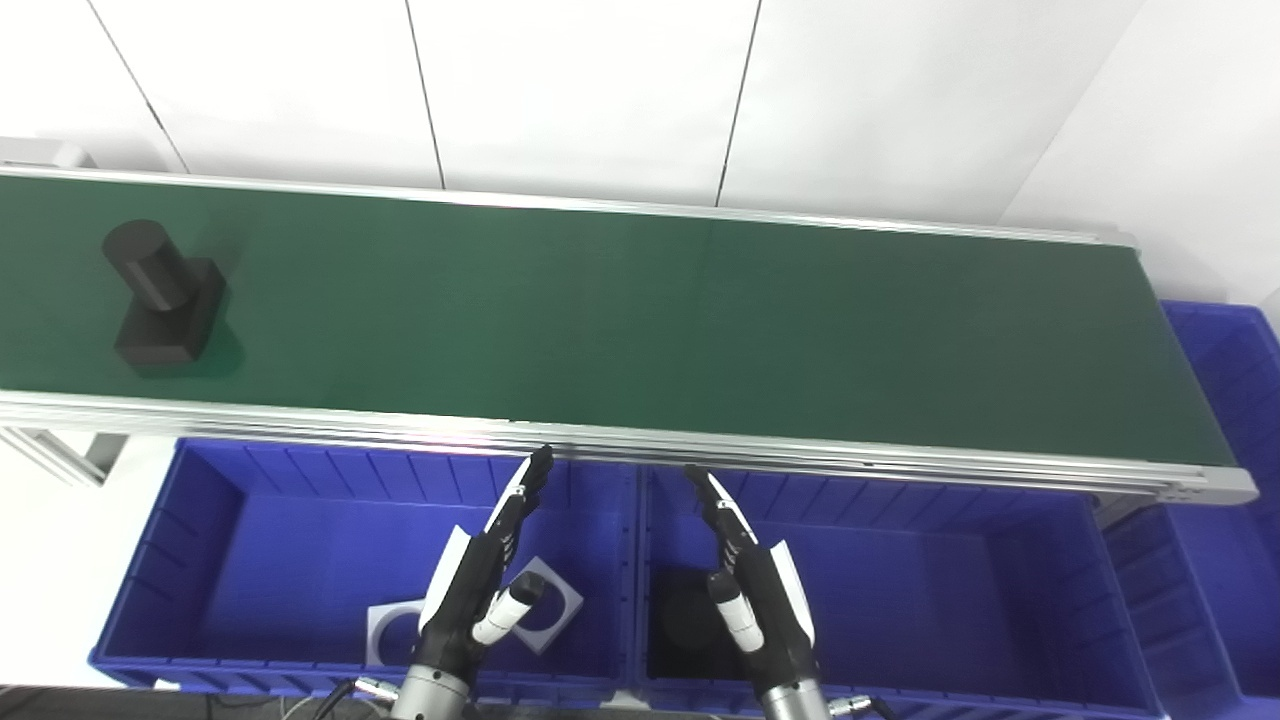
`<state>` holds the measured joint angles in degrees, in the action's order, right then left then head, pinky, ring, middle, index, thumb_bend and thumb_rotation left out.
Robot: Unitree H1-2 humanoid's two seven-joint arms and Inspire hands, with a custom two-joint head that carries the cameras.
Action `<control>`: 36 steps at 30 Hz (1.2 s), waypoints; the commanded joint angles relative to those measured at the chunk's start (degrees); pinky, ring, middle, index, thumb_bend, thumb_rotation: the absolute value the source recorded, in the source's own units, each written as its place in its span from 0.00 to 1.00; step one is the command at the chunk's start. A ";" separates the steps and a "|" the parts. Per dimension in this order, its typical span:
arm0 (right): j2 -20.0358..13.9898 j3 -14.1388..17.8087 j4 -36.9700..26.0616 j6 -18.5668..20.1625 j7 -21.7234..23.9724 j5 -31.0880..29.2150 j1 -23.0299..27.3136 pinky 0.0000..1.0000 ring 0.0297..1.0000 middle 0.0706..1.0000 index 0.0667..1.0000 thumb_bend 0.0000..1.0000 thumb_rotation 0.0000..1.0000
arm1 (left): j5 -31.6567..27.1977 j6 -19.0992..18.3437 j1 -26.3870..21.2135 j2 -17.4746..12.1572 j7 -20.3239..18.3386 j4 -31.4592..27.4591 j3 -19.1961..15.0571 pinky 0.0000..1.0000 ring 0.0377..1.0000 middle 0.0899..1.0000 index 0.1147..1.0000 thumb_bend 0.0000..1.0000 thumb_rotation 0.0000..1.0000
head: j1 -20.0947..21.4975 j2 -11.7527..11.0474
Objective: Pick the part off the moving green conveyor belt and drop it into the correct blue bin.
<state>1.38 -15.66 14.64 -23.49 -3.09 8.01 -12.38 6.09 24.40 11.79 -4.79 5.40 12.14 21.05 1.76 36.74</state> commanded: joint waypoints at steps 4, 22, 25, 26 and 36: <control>0.41 -0.54 -0.65 -3.40 -0.51 0.13 0.56 0.99 0.98 0.97 0.93 0.98 1.00 | 0.96 2.51 0.11 0.59 -0.39 -1.86 0.23 0.98 0.98 0.98 0.97 0.93 1.00 | 0.02 0.05; -0.01 -0.83 0.19 -3.43 -2.39 -0.45 0.37 0.97 0.97 0.96 0.92 0.95 1.00 | 1.47 2.52 -0.90 0.74 -0.19 -1.06 0.72 0.96 0.97 0.96 0.96 0.89 0.95 | 0.56 0.03; -0.08 -1.06 0.05 -3.43 -2.59 -0.69 0.42 0.97 0.97 0.96 0.92 0.94 1.00 | 1.80 2.52 -0.93 0.66 -0.03 -1.03 0.75 0.95 0.97 0.96 0.95 0.89 0.95 | 0.60 0.06; -0.13 -1.21 -0.04 -3.44 -2.76 -0.69 0.45 0.97 0.97 0.96 0.92 0.94 1.00 | 1.84 2.52 -0.92 0.63 -0.04 -1.05 0.76 0.95 0.96 0.96 0.95 0.89 0.95 | 0.69 0.03; -0.32 -1.52 1.42 -3.44 -3.73 -0.90 0.66 0.97 0.97 0.96 0.91 0.96 1.00 | 2.37 2.52 -1.00 0.63 0.43 0.42 1.22 0.94 0.96 0.95 0.95 0.89 0.94 | -0.49 -3.78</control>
<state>1.03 -16.69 16.43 -23.56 -5.84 7.55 -12.40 7.92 24.41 11.57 -4.60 5.08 12.92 21.78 1.32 32.97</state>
